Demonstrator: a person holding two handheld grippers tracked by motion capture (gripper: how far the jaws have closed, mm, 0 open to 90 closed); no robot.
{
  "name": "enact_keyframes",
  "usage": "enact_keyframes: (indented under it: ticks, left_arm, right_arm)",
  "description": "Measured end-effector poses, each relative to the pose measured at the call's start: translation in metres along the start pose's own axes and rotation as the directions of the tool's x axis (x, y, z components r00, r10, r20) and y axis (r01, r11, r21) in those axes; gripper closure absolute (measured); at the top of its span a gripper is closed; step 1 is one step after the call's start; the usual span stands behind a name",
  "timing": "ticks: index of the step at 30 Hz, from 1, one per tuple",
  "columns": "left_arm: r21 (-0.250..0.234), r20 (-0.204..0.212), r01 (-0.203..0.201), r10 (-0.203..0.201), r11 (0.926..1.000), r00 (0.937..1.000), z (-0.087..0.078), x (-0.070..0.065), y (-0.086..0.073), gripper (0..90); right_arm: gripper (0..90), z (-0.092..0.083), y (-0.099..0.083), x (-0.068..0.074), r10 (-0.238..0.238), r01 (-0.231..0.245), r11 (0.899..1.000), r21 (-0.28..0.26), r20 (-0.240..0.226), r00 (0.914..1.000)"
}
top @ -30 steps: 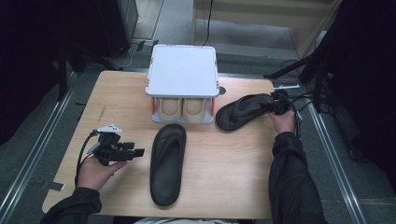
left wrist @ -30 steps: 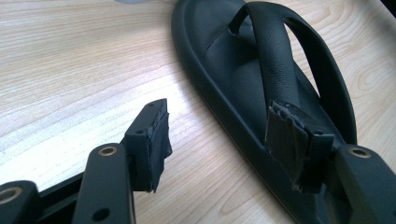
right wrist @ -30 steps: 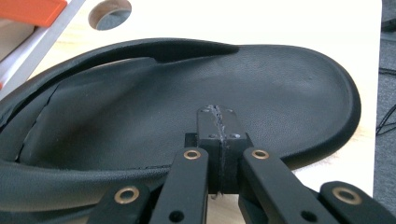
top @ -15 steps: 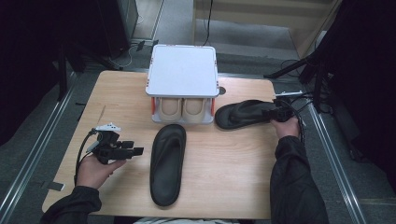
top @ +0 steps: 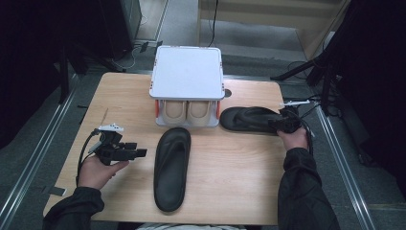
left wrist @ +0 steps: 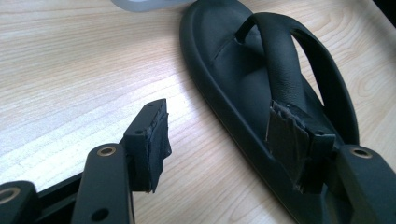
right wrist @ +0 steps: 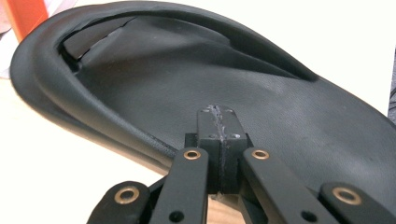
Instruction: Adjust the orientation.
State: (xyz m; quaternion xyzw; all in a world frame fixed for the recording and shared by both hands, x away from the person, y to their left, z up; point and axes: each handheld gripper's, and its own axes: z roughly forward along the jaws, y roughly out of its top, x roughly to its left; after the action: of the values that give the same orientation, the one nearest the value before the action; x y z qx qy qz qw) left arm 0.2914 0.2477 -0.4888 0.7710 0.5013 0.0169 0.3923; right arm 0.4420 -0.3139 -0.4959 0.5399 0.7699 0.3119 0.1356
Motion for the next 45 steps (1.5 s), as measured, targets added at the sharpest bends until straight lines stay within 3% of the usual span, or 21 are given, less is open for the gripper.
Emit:
enact_keyframes:
  ticks: [5,13,28,45]
  left_arm:
    - [0.006,-0.001,-0.007,0.007,1.0000,1.0000,0.002,0.001,0.003,39.3]
    - [0.012,-0.002,-0.014,0.014,0.9998,0.9999,0.004,0.002,0.009,39.3]
    - [0.009,0.007,-0.014,0.014,0.9999,0.9999,0.007,0.005,0.018,39.8]
    - [0.004,0.014,-0.018,0.018,0.9998,0.9997,0.008,0.005,0.021,40.1]
  right_arm:
    - [90.0,-0.005,-0.008,0.004,0.019,-0.019,1.000,0.001,-0.017,0.9997]
    - [90.0,-0.012,-0.019,0.015,0.005,-0.005,1.000,0.009,-0.019,0.9998]
    - [90.0,-0.023,-0.038,0.048,-0.015,0.017,0.999,0.046,-0.054,0.9984]
    - [90.0,-0.018,-0.036,0.074,-0.036,0.043,0.997,0.066,-0.098,0.9945]
